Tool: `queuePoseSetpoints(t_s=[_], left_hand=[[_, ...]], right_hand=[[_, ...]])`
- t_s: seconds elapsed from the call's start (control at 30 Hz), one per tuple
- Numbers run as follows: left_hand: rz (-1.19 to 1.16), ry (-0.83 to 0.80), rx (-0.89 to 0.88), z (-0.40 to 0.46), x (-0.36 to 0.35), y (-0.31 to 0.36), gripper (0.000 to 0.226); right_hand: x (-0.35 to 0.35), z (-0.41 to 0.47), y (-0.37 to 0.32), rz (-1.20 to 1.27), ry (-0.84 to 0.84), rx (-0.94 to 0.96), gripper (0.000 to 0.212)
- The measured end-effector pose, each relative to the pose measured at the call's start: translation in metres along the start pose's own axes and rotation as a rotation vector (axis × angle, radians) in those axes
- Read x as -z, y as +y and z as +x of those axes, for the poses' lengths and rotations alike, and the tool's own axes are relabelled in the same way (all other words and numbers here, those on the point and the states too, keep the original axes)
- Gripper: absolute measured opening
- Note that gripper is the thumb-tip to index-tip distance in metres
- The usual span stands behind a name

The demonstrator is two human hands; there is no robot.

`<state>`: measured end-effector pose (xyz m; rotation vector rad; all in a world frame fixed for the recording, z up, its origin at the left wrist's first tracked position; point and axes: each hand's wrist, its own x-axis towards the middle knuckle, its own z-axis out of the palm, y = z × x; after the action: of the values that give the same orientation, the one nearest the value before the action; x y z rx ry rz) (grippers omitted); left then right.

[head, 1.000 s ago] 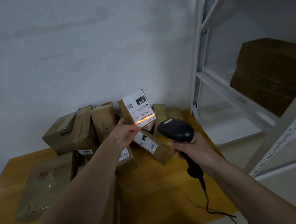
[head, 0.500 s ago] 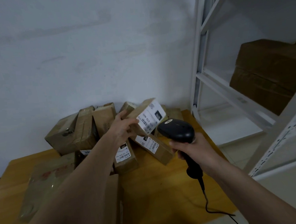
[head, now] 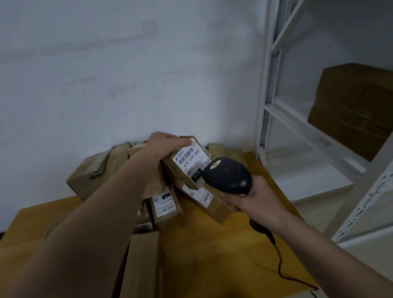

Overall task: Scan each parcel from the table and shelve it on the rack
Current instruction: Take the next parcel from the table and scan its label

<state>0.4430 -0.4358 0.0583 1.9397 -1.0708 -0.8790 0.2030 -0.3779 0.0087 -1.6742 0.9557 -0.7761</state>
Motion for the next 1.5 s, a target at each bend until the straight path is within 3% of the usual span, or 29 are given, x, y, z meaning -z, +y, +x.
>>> queuePoseSetpoints(t_s=[0.07, 0.37, 0.7, 0.87, 1.5], left_hand=[[0.032, -0.003, -0.002, 0.0, 0.003, 0.003, 0.028], [0.108, -0.038, -0.025, -0.001, 0.004, 0.009, 0.05], [0.132, -0.059, -0.023, -0.01, -0.005, 0.009, 0.05], [0.137, -0.048, -0.021, -0.014, -0.005, 0.009, 0.045], [0.126, -0.094, -0.025, -0.023, -0.008, 0.006, 0.044]], right_hand=[[0.001, -0.003, 0.001, -0.014, -0.015, 0.009, 0.016], [0.007, -0.01, -0.001, -0.013, -0.05, 0.026, 0.015], [0.006, -0.016, -0.003, 0.003, -0.034, 0.021, 0.018], [0.004, -0.018, 0.0, 0.008, -0.03, 0.003, 0.002], [0.002, -0.024, 0.0, 0.056, 0.009, -0.067, 0.006]])
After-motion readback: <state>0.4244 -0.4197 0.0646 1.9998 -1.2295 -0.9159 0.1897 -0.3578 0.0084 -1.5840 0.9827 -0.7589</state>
